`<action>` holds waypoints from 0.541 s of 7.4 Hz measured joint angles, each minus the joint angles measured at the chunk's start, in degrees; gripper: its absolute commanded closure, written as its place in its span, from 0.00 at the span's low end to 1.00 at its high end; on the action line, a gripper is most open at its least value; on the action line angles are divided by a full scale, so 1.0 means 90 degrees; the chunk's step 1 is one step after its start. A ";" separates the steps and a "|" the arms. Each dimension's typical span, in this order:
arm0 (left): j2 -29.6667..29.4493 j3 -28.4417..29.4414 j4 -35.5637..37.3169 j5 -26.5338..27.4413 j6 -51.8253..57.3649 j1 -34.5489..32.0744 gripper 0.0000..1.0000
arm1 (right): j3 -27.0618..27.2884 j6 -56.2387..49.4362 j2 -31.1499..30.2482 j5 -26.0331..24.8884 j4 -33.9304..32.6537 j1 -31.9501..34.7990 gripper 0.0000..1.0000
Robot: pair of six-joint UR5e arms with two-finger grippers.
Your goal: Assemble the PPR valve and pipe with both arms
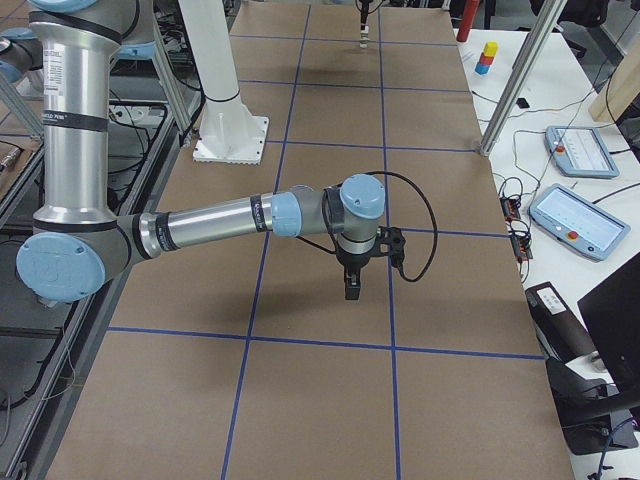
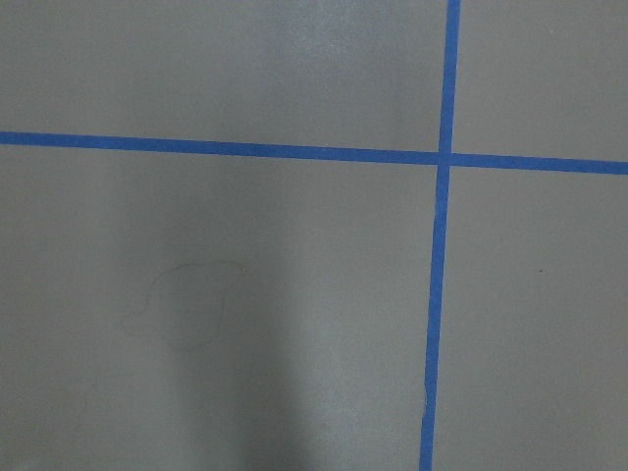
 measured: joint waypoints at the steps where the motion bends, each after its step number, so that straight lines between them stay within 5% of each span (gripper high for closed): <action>1: -0.0073 0.0070 -0.0007 0.0124 -0.0016 0.0041 0.11 | 0.0000 0.0008 0.0009 -0.0005 0.0001 -0.0019 0.00; 4: -0.0144 0.0196 -0.0003 0.0203 -0.0029 0.0065 0.44 | -0.0001 0.0016 0.0020 -0.0012 0.0002 -0.0051 0.00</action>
